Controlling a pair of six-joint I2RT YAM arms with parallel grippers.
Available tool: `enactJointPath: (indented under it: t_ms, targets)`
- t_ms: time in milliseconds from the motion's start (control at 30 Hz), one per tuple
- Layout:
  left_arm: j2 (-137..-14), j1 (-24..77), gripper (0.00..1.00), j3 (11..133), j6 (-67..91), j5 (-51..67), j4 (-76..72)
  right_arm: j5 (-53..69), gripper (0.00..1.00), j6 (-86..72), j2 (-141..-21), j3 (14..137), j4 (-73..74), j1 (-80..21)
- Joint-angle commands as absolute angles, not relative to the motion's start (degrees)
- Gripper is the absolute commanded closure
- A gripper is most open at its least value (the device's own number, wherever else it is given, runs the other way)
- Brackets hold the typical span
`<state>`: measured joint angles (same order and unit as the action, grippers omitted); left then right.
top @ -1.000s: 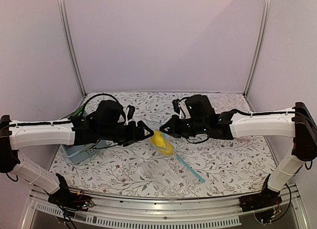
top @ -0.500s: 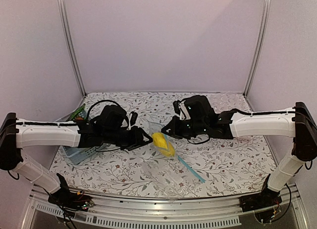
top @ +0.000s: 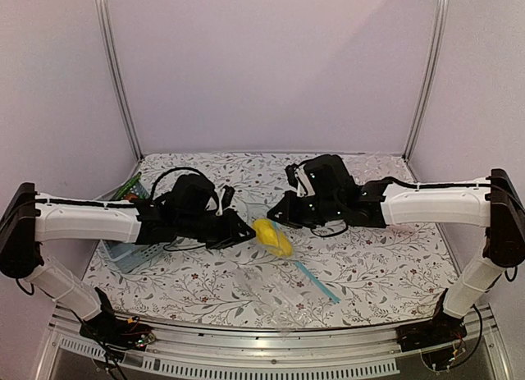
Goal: Place the food in the zip-top bag and seal the zipper
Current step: Pass from the right arm to the left
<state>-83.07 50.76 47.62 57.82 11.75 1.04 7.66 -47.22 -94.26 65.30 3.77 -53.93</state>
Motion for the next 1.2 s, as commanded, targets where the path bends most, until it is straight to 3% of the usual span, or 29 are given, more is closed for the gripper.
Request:
enactJointPath:
  t_ms: [0,200,467,533,667,800,933,1167]
  targets:
    - [-84.2,50.4,0.92,48.9,58.3,13.2,-1.9,5.8,1.00,-45.4,-95.7,67.6,6.2,-54.3]
    - [-84.0,50.4,0.99,48.6,60.0,13.8,-4.5,-2.4,1.00,-39.8,-97.8,71.7,15.8,-56.5]
    - [-85.8,49.6,1.00,47.6,62.2,12.5,-6.2,0.8,1.00,-36.6,-98.9,72.7,16.3,-57.3]
    - [-86.0,48.7,1.00,46.8,63.3,12.2,-6.7,1.6,0.93,-35.9,-98.4,72.5,16.3,-57.4]
    - [-85.4,47.5,1.00,45.2,64.3,11.9,-6.6,1.9,0.66,-34.4,-95.8,71.1,16.6,-57.5]
    - [-84.6,46.5,1.00,44.1,65.4,11.5,-6.6,0.4,0.48,-33.4,-92.1,68.8,17.8,-57.6]
    - [-84.0,45.8,1.00,43.3,66.5,10.9,-7.2,-3.8,0.41,-31.2,-88.4,64.9,17.9,-58.6]
    - [-84.5,45.3,1.00,42.9,67.2,11.0,-7.1,-5.0,0.44,-26.1,-84.7,58.0,15.4,-62.3]
